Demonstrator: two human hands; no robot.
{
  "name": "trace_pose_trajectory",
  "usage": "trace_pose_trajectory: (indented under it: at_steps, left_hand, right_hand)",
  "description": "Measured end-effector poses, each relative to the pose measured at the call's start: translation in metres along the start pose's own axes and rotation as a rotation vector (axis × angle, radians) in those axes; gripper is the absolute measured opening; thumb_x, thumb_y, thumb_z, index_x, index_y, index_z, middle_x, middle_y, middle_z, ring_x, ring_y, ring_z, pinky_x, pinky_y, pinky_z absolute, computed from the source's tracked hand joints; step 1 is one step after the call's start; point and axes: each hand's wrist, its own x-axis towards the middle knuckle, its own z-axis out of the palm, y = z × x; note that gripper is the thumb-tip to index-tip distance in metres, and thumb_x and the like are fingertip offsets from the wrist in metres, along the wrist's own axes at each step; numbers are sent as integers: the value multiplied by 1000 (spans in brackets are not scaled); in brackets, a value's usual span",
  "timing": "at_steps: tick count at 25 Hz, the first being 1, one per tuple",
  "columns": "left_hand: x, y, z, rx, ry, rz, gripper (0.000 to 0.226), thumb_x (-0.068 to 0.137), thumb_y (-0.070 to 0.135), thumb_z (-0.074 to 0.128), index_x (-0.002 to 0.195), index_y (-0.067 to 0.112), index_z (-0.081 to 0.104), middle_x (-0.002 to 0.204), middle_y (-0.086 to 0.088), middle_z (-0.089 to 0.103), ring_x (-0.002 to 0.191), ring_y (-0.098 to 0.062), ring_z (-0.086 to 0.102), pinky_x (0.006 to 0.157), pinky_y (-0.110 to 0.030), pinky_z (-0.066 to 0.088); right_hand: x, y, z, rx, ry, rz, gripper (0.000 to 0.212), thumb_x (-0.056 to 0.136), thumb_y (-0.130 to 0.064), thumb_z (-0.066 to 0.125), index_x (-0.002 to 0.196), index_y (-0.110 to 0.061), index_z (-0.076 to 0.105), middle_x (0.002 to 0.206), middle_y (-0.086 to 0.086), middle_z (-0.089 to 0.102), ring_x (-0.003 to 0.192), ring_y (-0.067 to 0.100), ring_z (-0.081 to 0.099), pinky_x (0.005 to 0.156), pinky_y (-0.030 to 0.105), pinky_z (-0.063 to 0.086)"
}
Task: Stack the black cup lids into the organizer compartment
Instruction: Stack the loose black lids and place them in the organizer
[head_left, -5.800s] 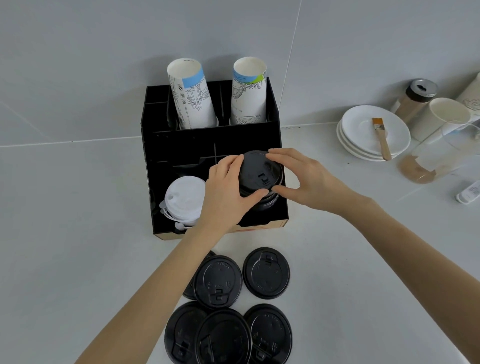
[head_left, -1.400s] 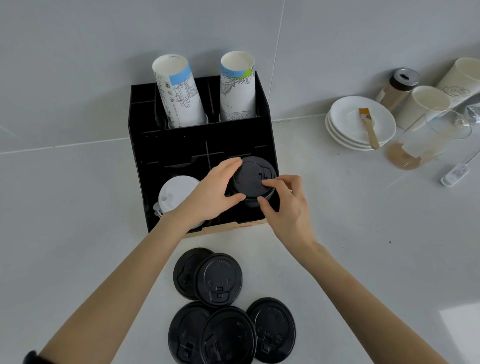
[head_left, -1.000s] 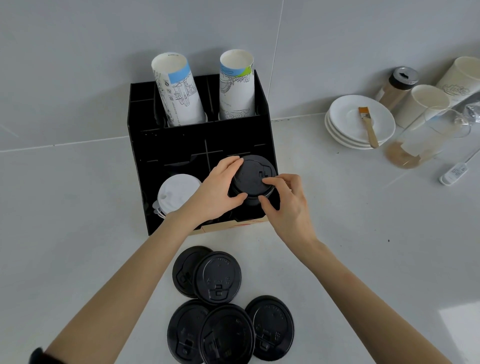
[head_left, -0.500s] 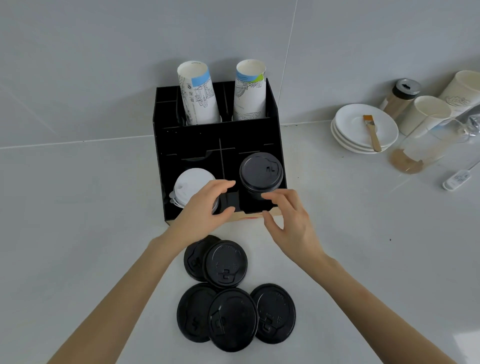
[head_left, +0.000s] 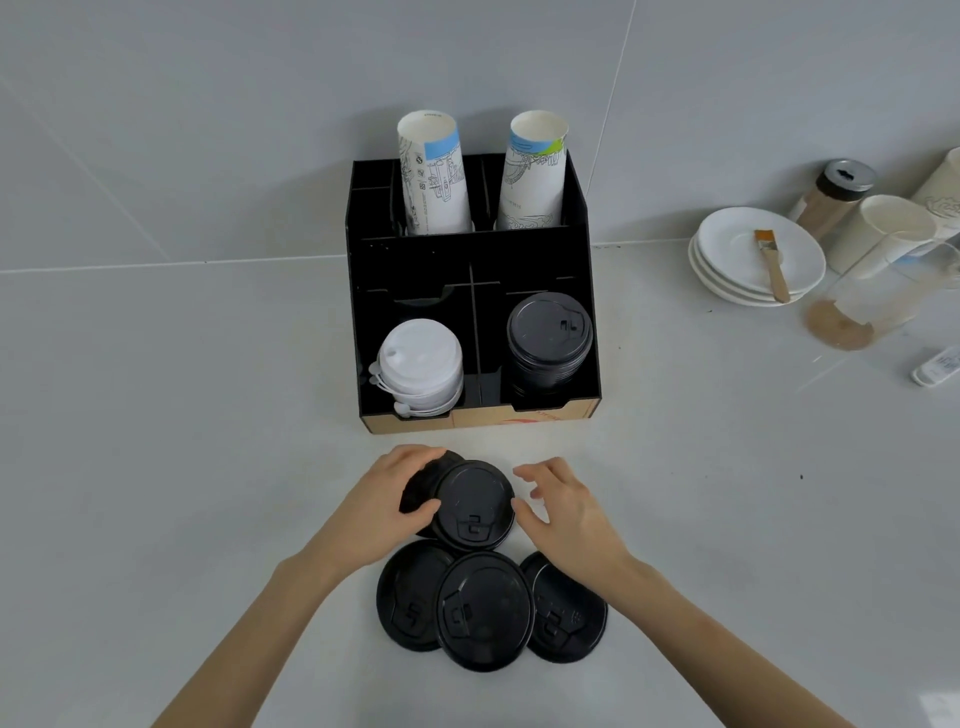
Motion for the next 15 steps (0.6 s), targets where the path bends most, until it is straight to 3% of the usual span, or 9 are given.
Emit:
trace_pose_trajectory:
  at_steps: [7, 15]
  left_hand:
    - [-8, -11, 4, 76, -47, -22, 53, 81, 21, 60, 129, 24, 39, 134, 3, 42, 123, -13, 34, 100, -19, 23]
    - [-11, -10, 15, 166, -44, 2, 79, 74, 39, 65, 138, 25, 20, 143, 6, 30, 129, -15, 22, 109, -35, 24]
  right_hand:
    - [4, -6, 12, 20, -38, 8, 33, 88, -24, 48, 119, -12, 46, 119, 8, 47, 103, 25, 55, 91, 37, 47]
    - [8, -14, 9, 46, -71, -98, 49, 84, -32, 55, 127, -14, 39, 124, 5, 43, 113, 18, 44, 97, 25, 36]
